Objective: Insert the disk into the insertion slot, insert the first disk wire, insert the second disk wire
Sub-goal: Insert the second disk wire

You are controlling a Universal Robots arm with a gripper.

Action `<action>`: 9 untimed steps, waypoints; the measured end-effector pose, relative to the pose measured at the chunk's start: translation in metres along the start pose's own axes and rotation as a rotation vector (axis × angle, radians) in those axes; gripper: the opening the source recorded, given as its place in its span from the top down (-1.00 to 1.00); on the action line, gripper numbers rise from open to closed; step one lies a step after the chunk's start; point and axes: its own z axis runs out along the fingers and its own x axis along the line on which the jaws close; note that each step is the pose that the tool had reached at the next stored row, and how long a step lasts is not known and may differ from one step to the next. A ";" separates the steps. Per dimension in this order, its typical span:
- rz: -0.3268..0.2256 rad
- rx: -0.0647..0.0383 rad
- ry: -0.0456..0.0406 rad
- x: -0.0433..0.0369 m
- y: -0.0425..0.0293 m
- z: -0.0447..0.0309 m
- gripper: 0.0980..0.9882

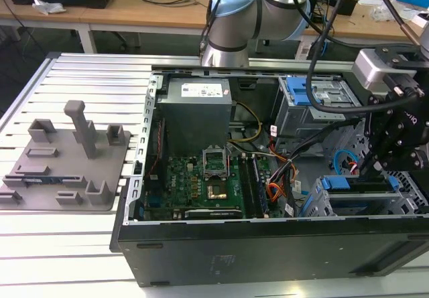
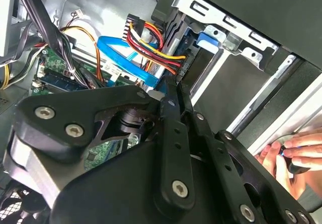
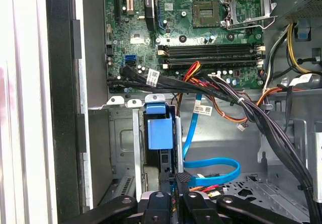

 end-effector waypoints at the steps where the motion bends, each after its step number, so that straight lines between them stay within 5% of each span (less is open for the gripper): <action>1: 0.000 0.000 0.0000 0.0001 -0.0001 0.0002 0.86; 9: 0.000 -0.002 -0.0001 0.0019 -0.0008 0.0037 0.86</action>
